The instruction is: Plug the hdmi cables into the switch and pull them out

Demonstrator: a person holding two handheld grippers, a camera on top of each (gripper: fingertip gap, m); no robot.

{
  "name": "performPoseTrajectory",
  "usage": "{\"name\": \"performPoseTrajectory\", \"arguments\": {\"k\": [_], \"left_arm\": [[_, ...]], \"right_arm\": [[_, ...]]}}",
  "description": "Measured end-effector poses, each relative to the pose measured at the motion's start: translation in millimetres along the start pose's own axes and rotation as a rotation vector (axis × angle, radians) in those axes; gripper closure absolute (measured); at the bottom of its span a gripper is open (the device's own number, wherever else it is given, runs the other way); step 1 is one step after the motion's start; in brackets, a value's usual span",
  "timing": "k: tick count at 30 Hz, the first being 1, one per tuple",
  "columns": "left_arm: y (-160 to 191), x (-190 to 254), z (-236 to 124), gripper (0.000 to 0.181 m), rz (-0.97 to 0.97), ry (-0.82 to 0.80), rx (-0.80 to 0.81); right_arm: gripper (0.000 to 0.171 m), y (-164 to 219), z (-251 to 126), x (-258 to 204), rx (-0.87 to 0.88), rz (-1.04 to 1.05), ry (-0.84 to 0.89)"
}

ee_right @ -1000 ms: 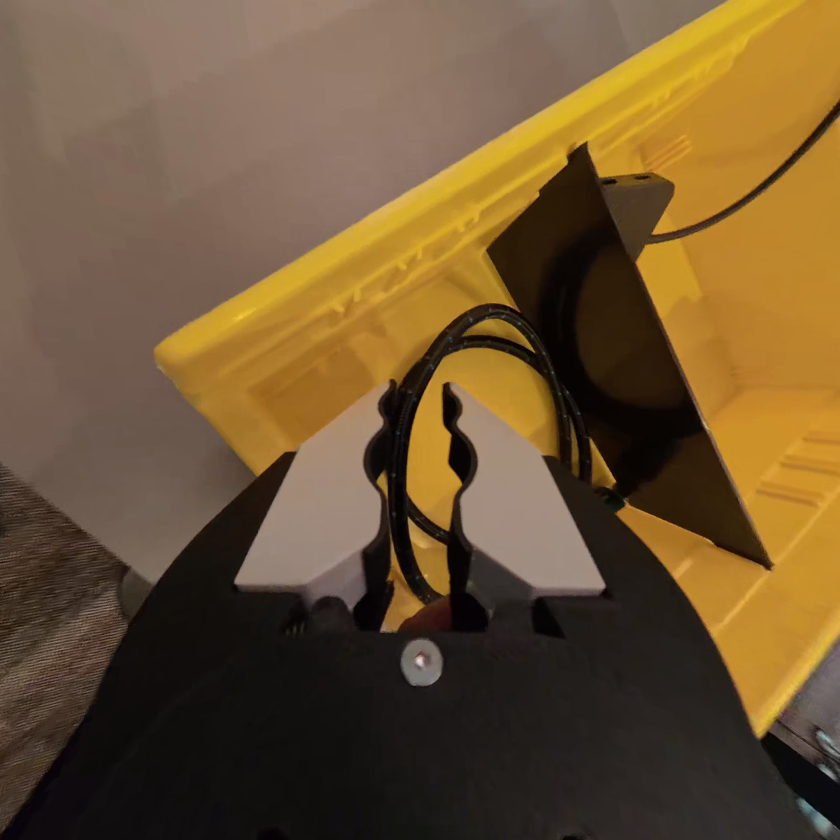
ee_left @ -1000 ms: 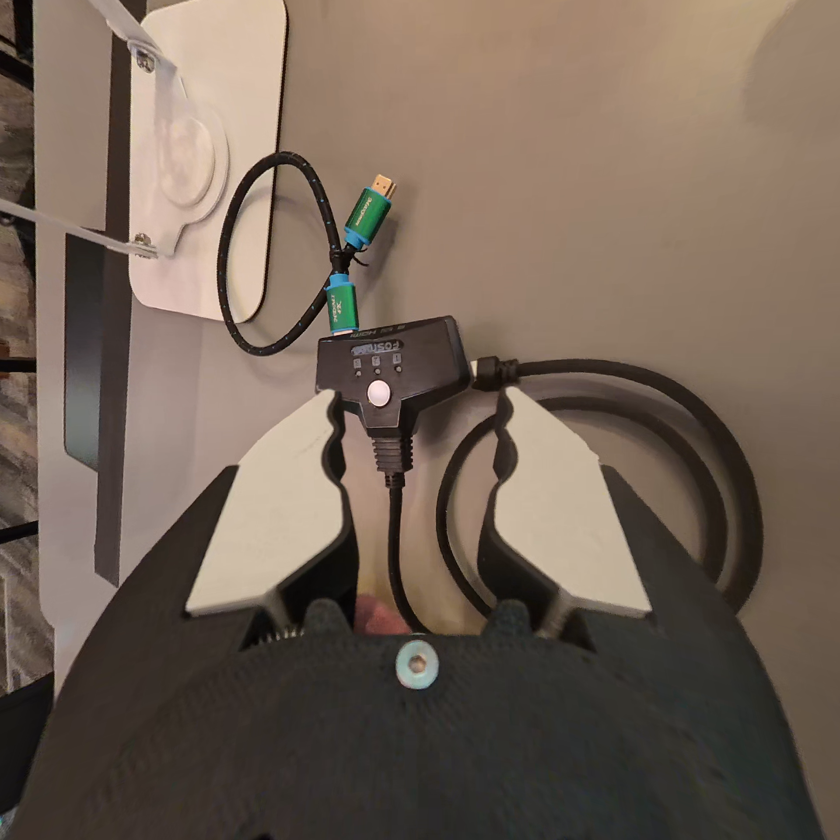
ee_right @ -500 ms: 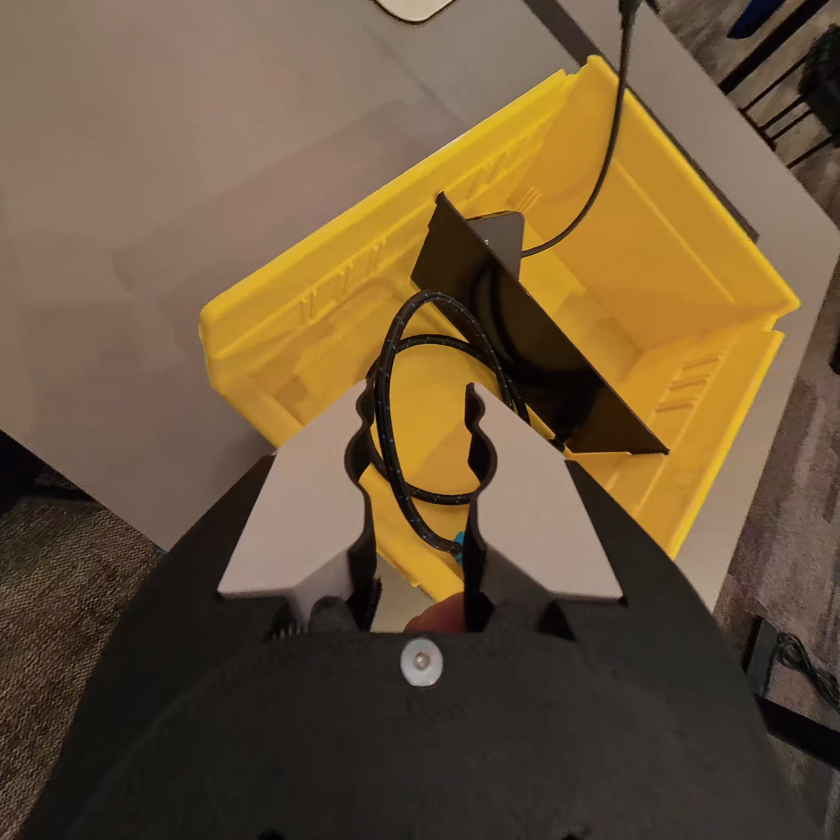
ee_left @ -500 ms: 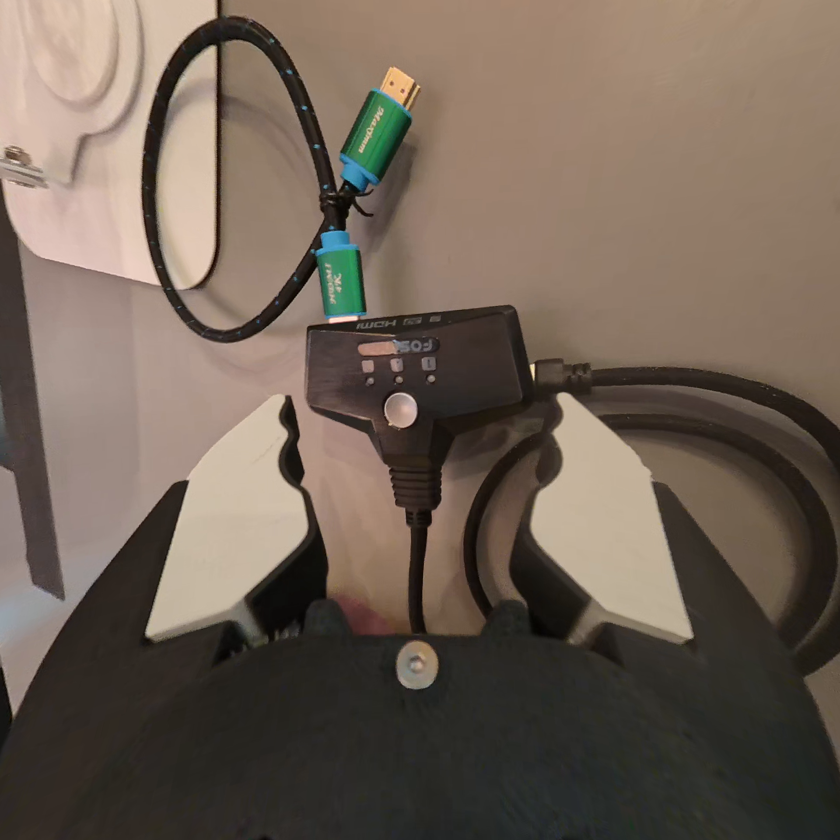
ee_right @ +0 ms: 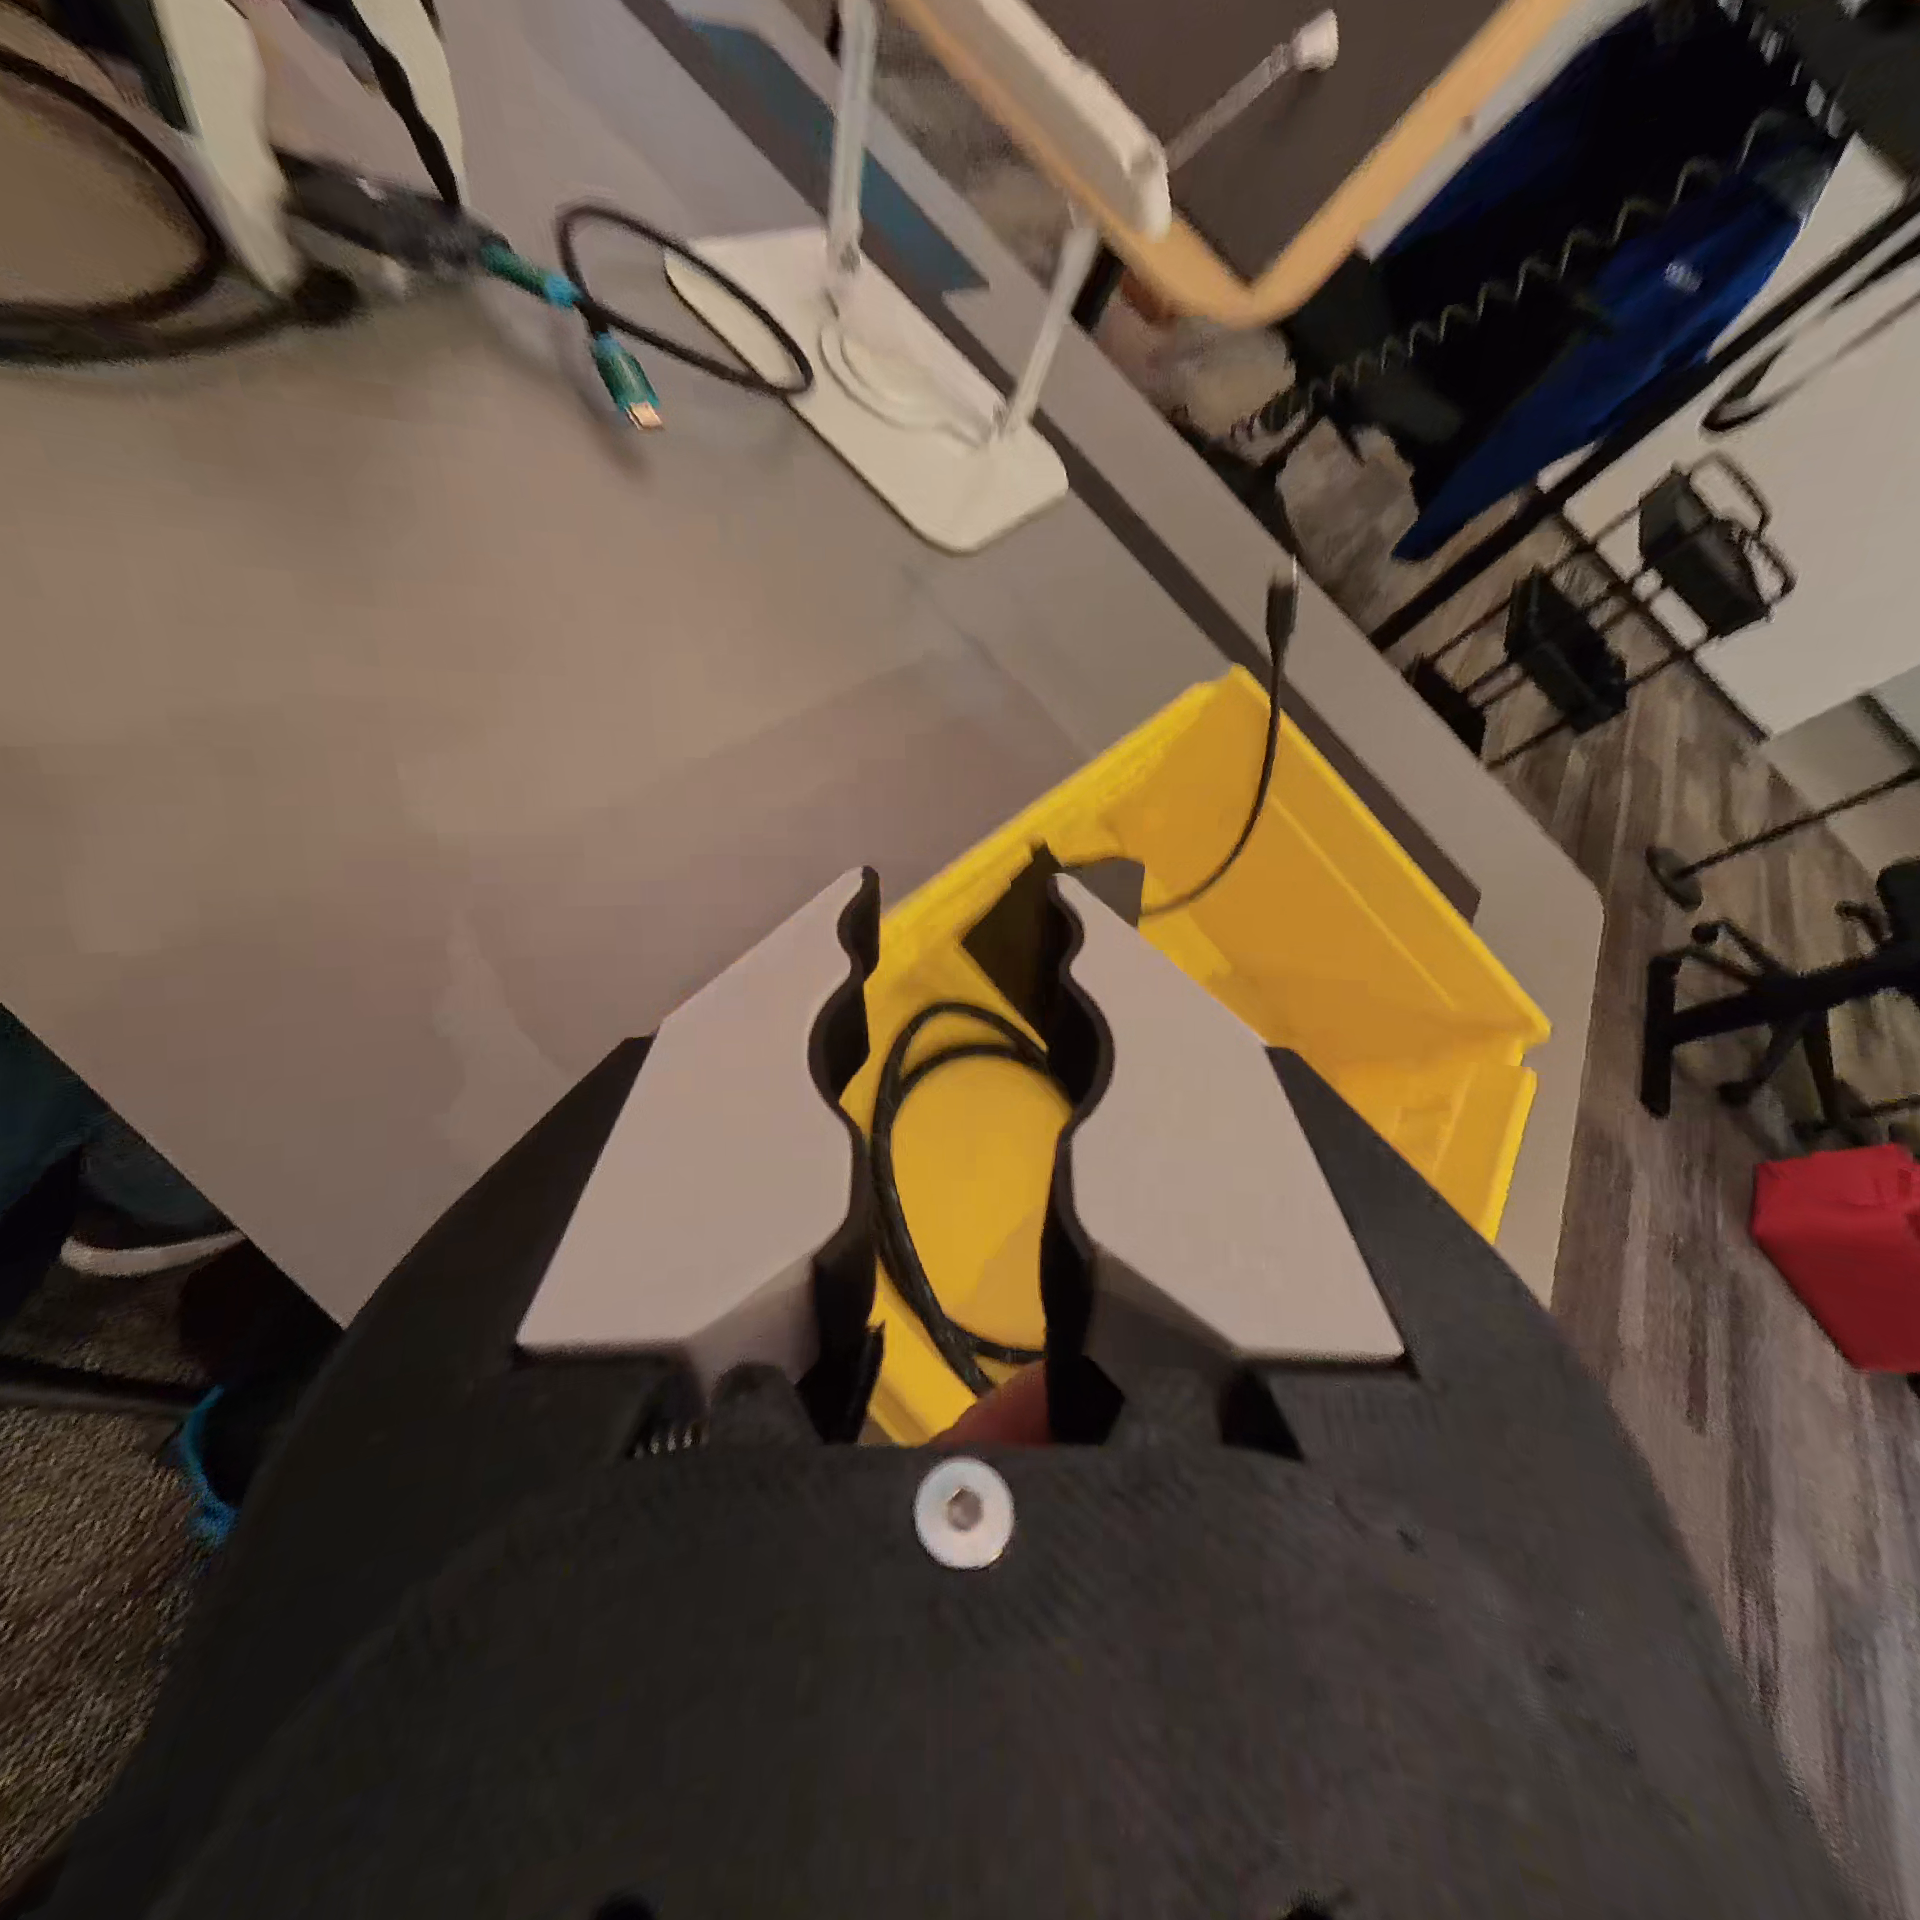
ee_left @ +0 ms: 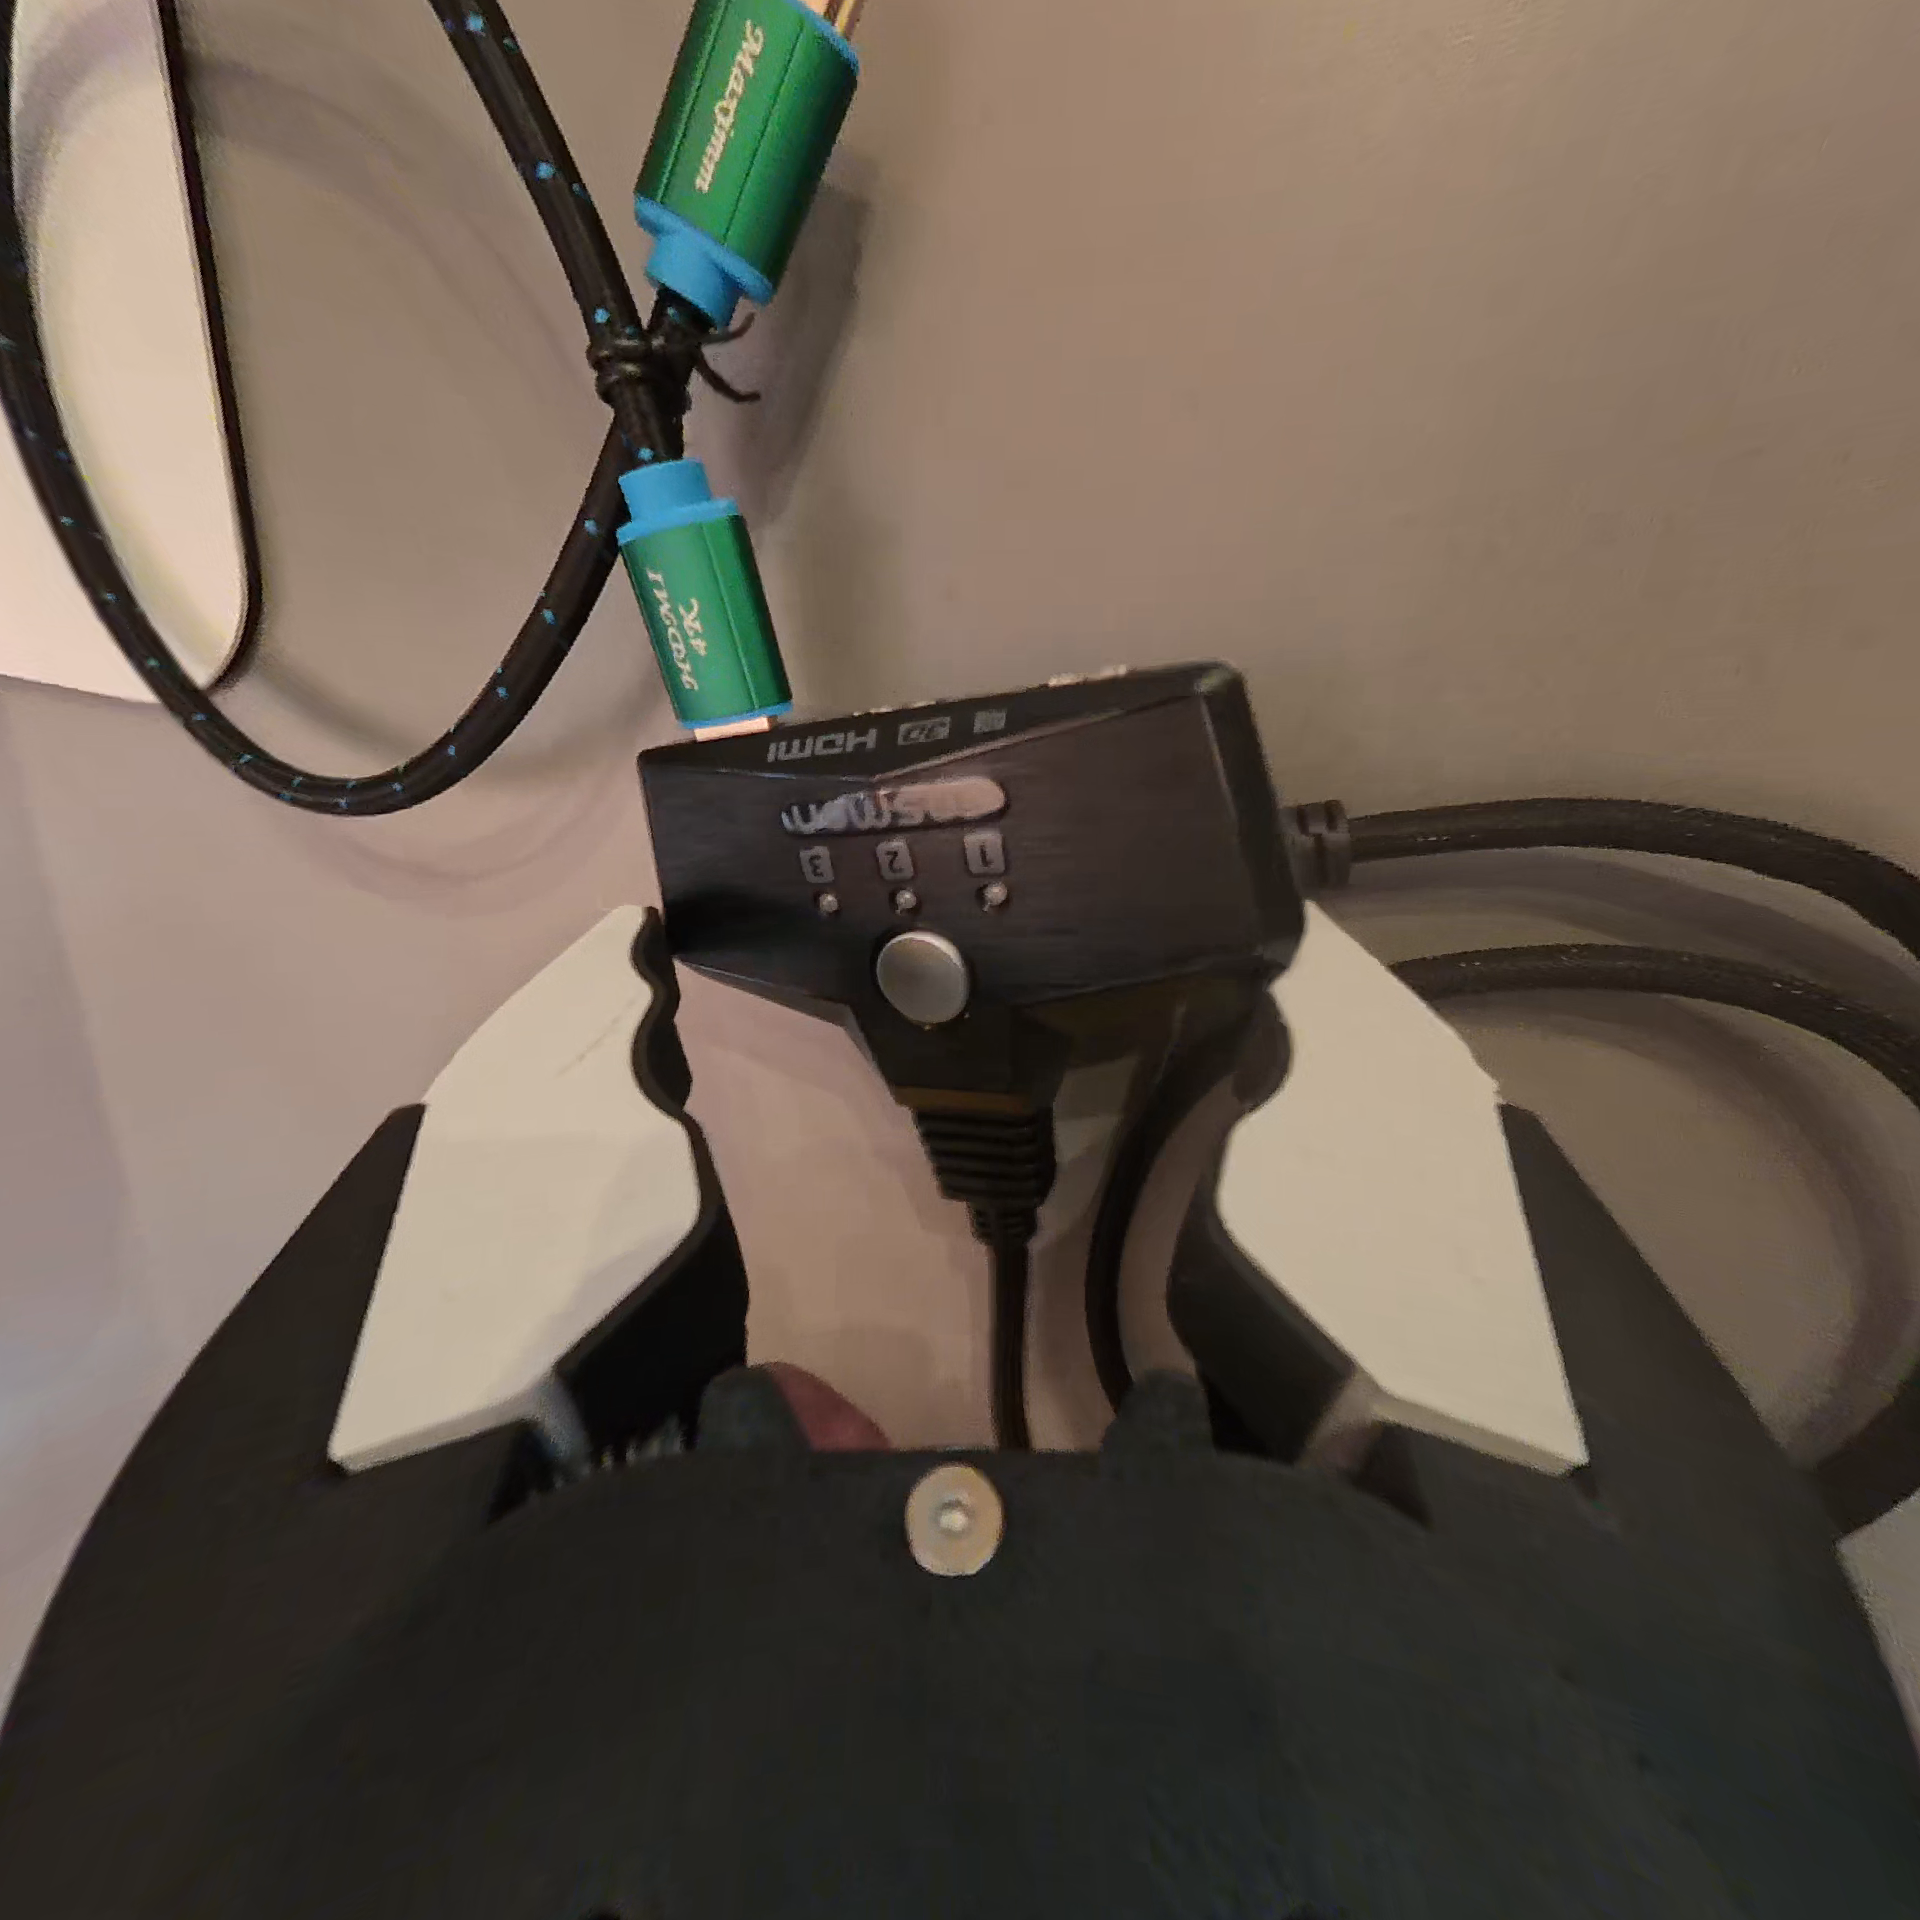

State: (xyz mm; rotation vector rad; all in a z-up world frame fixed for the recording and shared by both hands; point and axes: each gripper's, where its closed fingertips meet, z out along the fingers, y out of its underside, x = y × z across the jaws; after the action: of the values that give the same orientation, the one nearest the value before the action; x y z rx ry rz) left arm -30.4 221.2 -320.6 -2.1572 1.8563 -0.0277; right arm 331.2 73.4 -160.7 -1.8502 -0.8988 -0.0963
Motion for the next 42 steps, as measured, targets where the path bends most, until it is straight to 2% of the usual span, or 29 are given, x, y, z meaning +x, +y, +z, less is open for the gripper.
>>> {"name": "performPoseTrajectory", "arguments": {"k": [1, 2, 6, 10, 15, 19, 21, 23, 28, 32, 35, 39, 42], "left_arm": [[-2, -1, -2, 0.098, 0.011, -0.017, 0.021], [-7, -3, -5, 0.104, 0.006, -0.039, 0.050], [-11, 1, -4, 0.107, 0.003, -0.036, 0.061], [-15, 3, -4, 0.108, 0.034, -0.050, 0.057], [-21, 13, -9, 0.108, 0.066, -0.032, 0.073], [-30, 27, -18, 0.108, 0.095, -0.002, 0.085], [-35, 34, -22, 0.108, 0.113, 0.012, 0.091], [-40, 40, -25, 0.108, 0.124, 0.029, 0.100], [-44, 50, -27, 0.106, 0.126, 0.089, 0.110], [-64, 62, -46, 0.076, -0.017, 0.283, 0.219], [-67, 62, -45, 0.056, -0.023, 0.285, 0.189], [-62, 70, -30, 0.044, 0.036, 0.243, 0.066], [-64, 69, -28, 0.045, 0.064, 0.217, 0.050]], "right_arm": [[0.144, -11, 0, -7, 0.032, -0.016, -0.009], [0.143, -24, 2, -17, 0.062, -0.032, -0.031], [0.141, -76, 20, -80, 0.181, -0.100, -0.193], [0.140, -106, 76, -137, 0.214, -0.202, -0.289], [0.128, -115, 165, -173, 0.209, -0.547, -0.152], [0.131, -125, 204, -194, 0.255, -0.805, -0.028], [0.133, -129, 211, -200, 0.275, -0.891, 0.008], [0.150, -127, 215, -206, 0.283, -0.940, 0.009], [0.154, -122, 213, -210, 0.318, -0.963, 0.019], [0.155, -124, 207, -205, 0.357, -0.982, 0.114], [0.154, -130, 203, -204, 0.375, -0.987, 0.162], [0.155, -137, 200, -204, 0.387, -0.980, 0.198], [0.155, -135, 199, -203, 0.379, -0.982, 0.212]]}}
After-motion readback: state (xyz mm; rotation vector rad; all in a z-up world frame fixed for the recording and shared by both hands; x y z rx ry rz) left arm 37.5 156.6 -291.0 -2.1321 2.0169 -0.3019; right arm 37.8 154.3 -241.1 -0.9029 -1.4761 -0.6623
